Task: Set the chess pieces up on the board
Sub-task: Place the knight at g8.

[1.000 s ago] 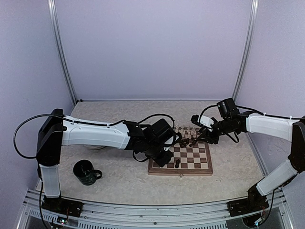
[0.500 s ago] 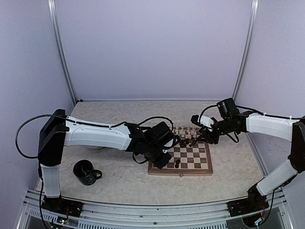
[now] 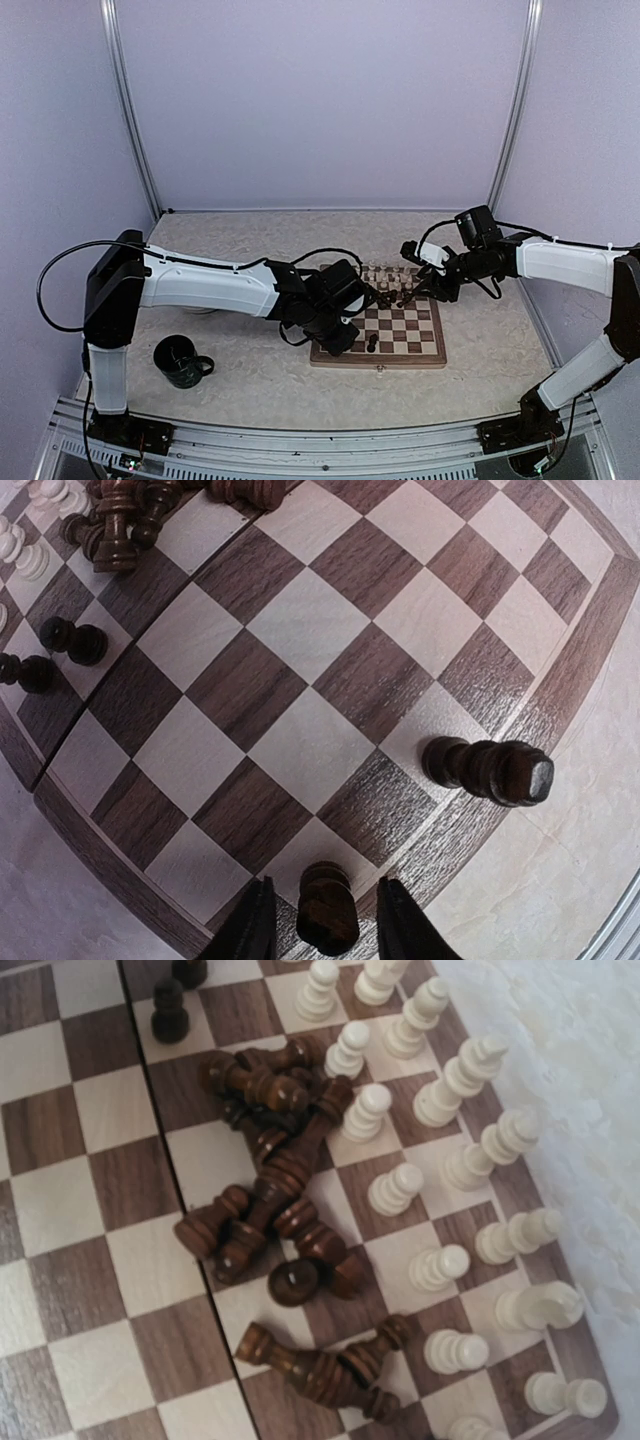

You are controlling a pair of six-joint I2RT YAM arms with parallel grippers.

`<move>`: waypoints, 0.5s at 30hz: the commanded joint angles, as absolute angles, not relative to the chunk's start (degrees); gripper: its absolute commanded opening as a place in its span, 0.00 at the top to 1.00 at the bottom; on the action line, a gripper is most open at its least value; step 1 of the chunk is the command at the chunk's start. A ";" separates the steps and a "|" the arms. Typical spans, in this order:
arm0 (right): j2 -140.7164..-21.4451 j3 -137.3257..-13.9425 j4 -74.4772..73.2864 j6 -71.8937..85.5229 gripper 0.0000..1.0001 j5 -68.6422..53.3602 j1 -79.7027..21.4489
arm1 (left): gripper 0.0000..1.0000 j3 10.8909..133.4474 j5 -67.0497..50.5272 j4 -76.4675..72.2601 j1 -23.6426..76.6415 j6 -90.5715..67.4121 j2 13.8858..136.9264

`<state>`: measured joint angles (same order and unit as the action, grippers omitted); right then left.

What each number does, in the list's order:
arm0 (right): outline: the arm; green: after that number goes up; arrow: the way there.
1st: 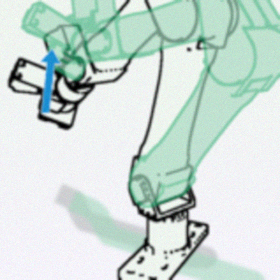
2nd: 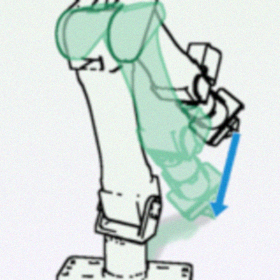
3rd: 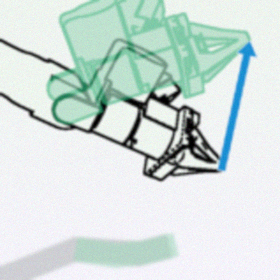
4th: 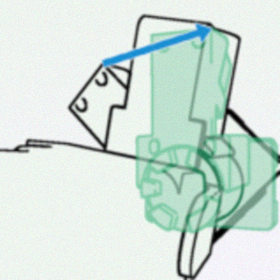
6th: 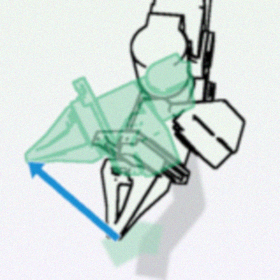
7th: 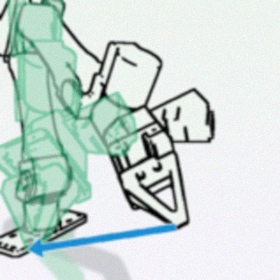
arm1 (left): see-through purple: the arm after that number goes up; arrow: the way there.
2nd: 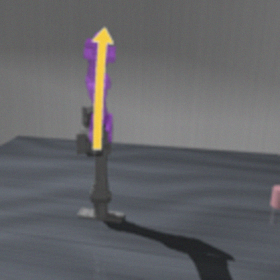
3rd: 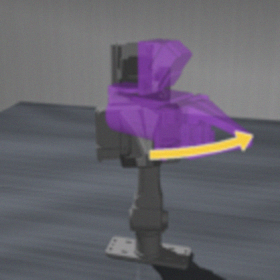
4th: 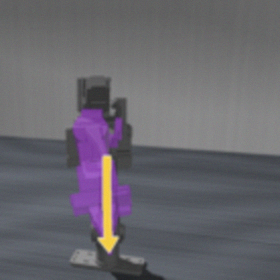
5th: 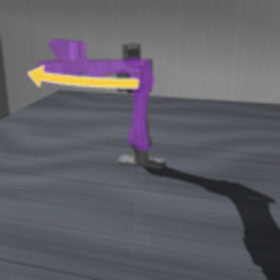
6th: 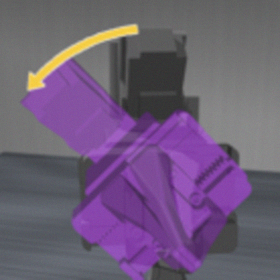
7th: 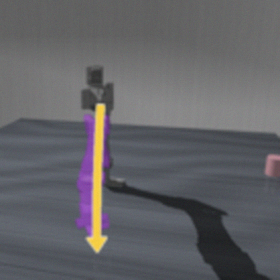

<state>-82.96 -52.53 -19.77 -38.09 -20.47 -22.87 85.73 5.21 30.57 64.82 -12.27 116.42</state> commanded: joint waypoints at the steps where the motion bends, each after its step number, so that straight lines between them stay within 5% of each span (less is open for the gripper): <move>1: -83.34 -52.11 -19.34 -38.37 0.57 -20.73 -23.48 | 0.58 86.73 5.29 32.09 65.10 -12.56 116.25; 8: -83.46 -52.12 -19.37 -38.48 0.57 -20.73 -23.55 | 0.49 88.26 6.48 32.05 62.65 -12.53 111.24; 15: -83.51 -52.11 -19.34 -38.47 0.57 -20.68 -23.55 | 0.65 88.65 8.93 30.45 56.27 -16.12 111.78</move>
<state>-83.05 -52.53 -19.77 -38.11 -20.49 -22.87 86.83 6.90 31.97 59.22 -13.56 112.18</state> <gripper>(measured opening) 0.433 0.372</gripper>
